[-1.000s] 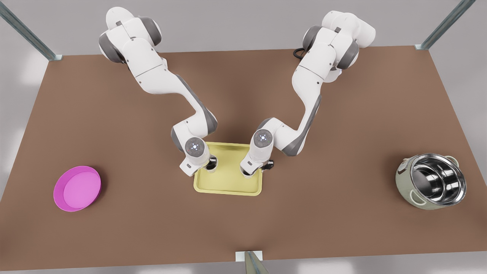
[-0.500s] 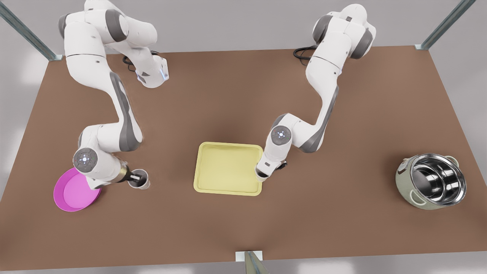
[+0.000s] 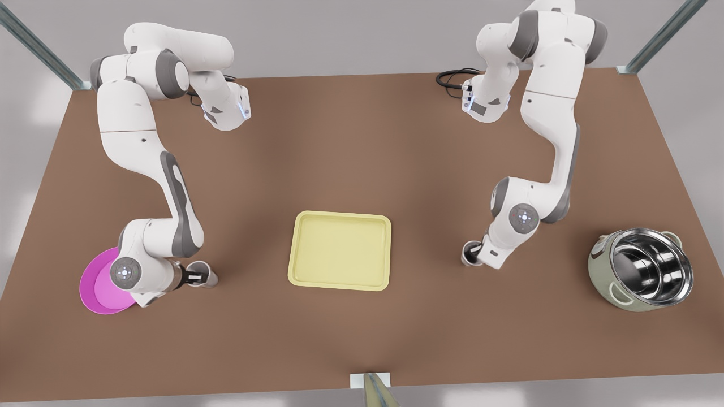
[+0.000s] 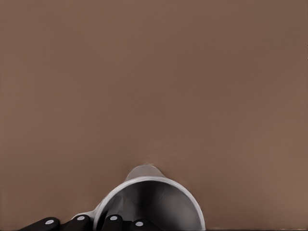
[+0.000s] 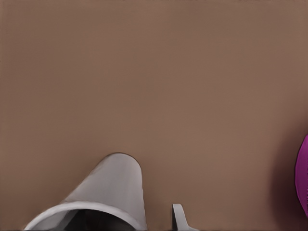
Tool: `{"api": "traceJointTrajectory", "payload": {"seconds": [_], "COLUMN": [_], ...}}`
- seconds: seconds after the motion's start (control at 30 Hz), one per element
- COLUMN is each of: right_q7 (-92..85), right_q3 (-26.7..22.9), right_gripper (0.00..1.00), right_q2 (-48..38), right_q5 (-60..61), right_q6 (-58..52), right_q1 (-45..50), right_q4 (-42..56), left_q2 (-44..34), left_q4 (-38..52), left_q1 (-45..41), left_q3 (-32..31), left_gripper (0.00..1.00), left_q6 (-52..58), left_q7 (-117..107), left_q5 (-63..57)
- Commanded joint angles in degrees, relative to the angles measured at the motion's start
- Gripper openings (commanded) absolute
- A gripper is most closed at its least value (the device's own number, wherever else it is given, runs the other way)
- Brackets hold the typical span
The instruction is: Use the left arm to pick up the white IKEA cup from the tray and place it on the middle-left position; use the right arm to pick up the white IKEA cup from the tray and place it on the middle-right position
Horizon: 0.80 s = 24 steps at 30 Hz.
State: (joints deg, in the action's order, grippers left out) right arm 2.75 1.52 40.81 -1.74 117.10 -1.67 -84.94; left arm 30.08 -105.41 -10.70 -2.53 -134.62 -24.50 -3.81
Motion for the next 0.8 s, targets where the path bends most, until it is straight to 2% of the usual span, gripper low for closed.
{"api": "traceJointTrajectory", "payload": {"seconds": [0.0, 0.1, 0.13, 0.17, 0.2, 0.27, 0.3, 0.43, 0.47, 0.5, 0.53, 0.57, 0.63, 0.77], "right_q7": [-15.0, -14.8, -14.8, -14.6, -14.5, -13.7, -8.9, -5.2, -5.3, -5.7, -5.6, -5.7, -5.6, -6.9], "right_q3": [0.0, 0.3, 0.5, 0.6, 0.8, 0.5, 0.9, 0.2, 0.4, 0.1, 0.2, 0.1, 0.1, -0.8], "right_gripper": [1.0, 1.0, 1.0, 1.0, 1.0, 1.0, 1.0, 1.0, 1.0, 1.0, 1.0, 1.0, 1.0, 1.0], "right_q2": [-1.0, -3.5, -4.5, -6.2, -8.2, -8.6, -12.7, -20.9, -23.8, -24.3, -24.2, -24.2, -24.0, -24.0], "right_q5": [2.1, 3.6, 3.7, 3.8, 3.7, 3.5, 2.9, 1.1, 1.1, 1.3, 1.3, 1.2, 1.6, 1.5], "right_q6": [0.6, -2.4, -3.9, -7.3, -11.4, -27.7, -31.0, -31.5, -31.0, -30.4, -30.4, -30.4, -30.3, -30.6], "right_q1": [0.0, 0.2, 0.1, 0.1, 0.2, 0.2, 0.2, 0.3, 0.4, 0.1, 0.1, 0.1, 0.1, -0.1], "right_q4": [0.0, 0.0, 0.0, 0.0, 1.4, 13.2, 14.9, 13.1, 9.4, 8.3, 8.3, 8.3, 8.4, 9.0], "left_q2": [-0.1, 0.3, 0.3, 0.2, 0.2, 0.1, 0.1, -2.0, -6.1, -11.8, -14.1, -14.7, -18.8, -20.3], "left_q4": [-0.9, -0.9, -0.9, -0.8, -0.8, -0.8, -0.8, -0.7, -0.1, 3.2, 12.6, 19.8, 20.8, 20.7], "left_q1": [0.0, 0.2, 0.2, 0.2, 0.2, 0.2, 0.3, 0.2, 0.2, 0.4, 0.6, 0.9, 0.9, 0.9], "left_q3": [0.1, 0.2, 0.2, 0.2, 0.3, 0.3, 0.3, 0.4, 0.4, 0.7, 0.9, 2.2, 2.4, 2.4], "left_gripper": [0.08, 0.1, 0.21, 1.0, 1.0, 1.0, 1.0, 1.0, 1.0, 1.0, 1.0, 1.0, 1.0, 1.0], "left_q6": [-6.2, -7.2, -7.2, -7.2, -7.1, -7.1, -6.9, -3.3, 3.9, 17.2, 33.1, 42.4, 44.2, 44.2], "left_q7": [23.8, 23.9, 23.9, 23.9, 23.9, 23.9, 23.9, 24.0, 24.4, 25.9, 24.1, 23.2, 22.7, 22.6], "left_q5": [0.8, 0.6, 0.6, 0.6, 0.6, 0.6, 0.6, 0.6, 0.6, 0.6, 1.9, 4.4, 4.3, 4.6]}}
